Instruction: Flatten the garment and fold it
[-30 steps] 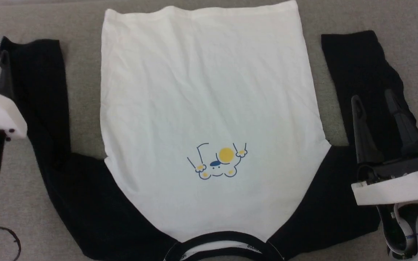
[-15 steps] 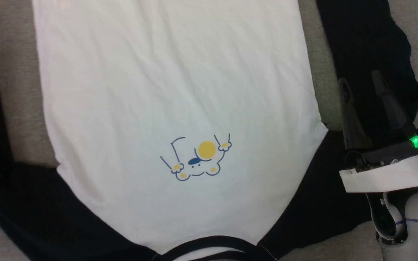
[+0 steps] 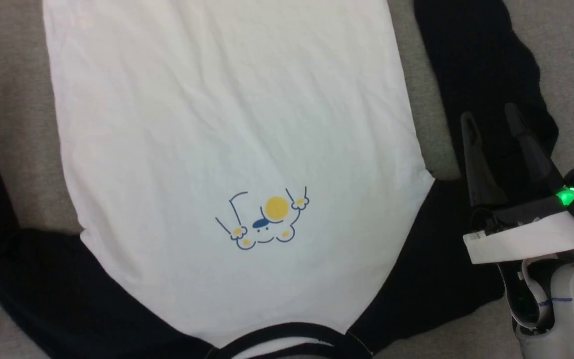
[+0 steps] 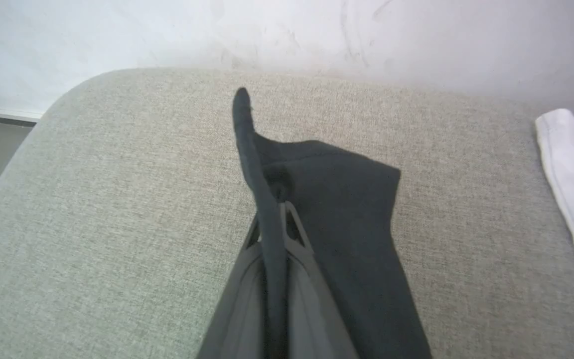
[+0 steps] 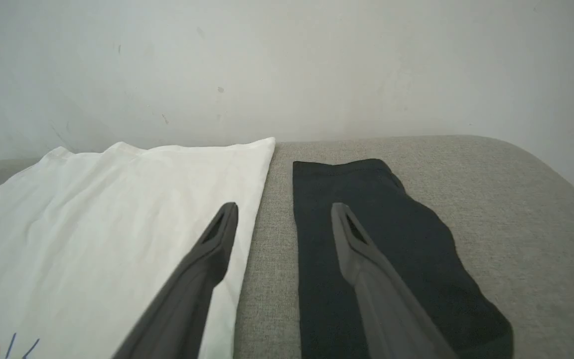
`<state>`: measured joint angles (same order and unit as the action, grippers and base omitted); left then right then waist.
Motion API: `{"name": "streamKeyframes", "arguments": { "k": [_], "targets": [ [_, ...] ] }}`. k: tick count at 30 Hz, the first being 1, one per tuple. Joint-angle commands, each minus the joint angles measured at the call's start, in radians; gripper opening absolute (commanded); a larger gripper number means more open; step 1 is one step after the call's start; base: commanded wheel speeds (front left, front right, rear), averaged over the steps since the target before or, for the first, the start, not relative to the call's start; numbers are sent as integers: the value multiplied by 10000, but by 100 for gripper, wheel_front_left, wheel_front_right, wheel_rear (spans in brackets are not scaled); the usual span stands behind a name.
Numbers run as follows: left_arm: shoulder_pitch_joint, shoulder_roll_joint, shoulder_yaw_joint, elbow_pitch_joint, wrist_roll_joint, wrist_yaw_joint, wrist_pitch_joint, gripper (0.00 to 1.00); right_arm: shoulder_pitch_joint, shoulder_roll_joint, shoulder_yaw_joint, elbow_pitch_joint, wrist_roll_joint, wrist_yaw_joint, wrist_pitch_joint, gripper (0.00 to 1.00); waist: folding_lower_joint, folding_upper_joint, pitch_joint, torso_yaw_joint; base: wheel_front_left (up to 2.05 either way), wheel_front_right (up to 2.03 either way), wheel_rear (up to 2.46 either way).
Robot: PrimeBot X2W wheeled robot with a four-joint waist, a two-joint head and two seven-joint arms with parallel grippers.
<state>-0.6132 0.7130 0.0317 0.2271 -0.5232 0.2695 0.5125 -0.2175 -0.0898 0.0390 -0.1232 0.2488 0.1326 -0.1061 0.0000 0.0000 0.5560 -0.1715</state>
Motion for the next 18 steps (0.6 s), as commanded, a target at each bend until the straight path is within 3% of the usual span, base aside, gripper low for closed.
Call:
{"name": "streamKeyframes", "arguments": {
  "k": [1,9,13,18],
  "targets": [
    [392,55,190,103,129,-58,-560,0,121,21,-61,44,19,-19,14,100,0,0,-783,220,0,0,0],
    [1667,224,781,-516,-47,-355,-1680,0,824,49,-330,32,-89,-19,312,100,0,0,-2198,619,0,0,0],
    [2485,144,884,-1661,-202,-421,-1697,0,1184,116,-343,-59,-74,-19,502,100,0,0,-2818,819,0,0,0],
    [3129,-145,244,-3553,-16,-275,-1213,0,1510,175,-373,-184,-77,-19,753,100,0,0,-3289,985,0,0,0]
  ]
}}
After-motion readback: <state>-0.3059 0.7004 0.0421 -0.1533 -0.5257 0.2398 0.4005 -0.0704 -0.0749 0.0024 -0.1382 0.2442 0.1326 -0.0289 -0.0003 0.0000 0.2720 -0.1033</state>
